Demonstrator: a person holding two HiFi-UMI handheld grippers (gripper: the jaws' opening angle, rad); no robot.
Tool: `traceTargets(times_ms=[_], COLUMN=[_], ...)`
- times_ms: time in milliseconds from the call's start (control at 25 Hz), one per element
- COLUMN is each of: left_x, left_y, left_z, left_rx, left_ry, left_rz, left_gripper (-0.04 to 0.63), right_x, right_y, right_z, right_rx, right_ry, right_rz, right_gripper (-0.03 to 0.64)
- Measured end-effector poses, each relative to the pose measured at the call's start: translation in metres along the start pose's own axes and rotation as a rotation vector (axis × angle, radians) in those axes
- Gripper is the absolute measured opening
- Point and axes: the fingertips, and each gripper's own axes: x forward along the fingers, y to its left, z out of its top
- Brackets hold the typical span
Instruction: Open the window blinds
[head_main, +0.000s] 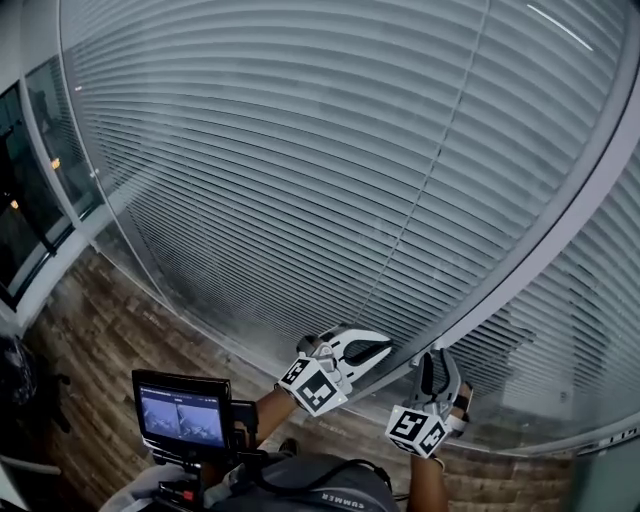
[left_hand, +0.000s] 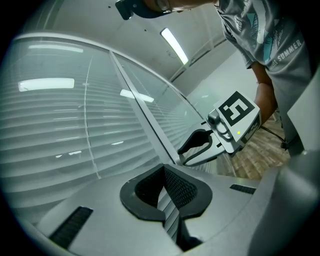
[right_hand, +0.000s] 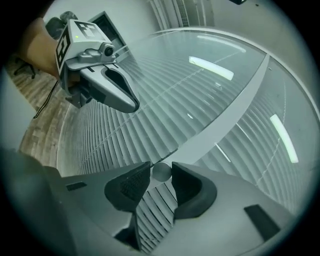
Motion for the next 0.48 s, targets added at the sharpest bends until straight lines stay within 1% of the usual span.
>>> traceTargets(times_ms=[200, 360, 480], left_x=[-0.002, 0.005, 0.004], left_y=[-0.005, -0.009, -0.013], left_z=[-0.005, -0.01, -0.013], left_rx=[-0.001, 0.024, 0.018], left_ry=[-0.008, -0.001, -0.005], left_rz=[-0.013, -0.023, -0.028], left_gripper=[0.003, 0.003, 0.003], right_x=[0.001, 0.01, 0.007], right_y=[0.004, -0.001, -0.003], right_z=[-0.003, -0.012, -0.011], right_rx=[-0.032, -0.067, -0.052], right_ry=[0.028, 0.04, 0.029], right_rz=[-0.014, -0.051, -0.063], right_gripper=[0.09, 0.091, 0.089])
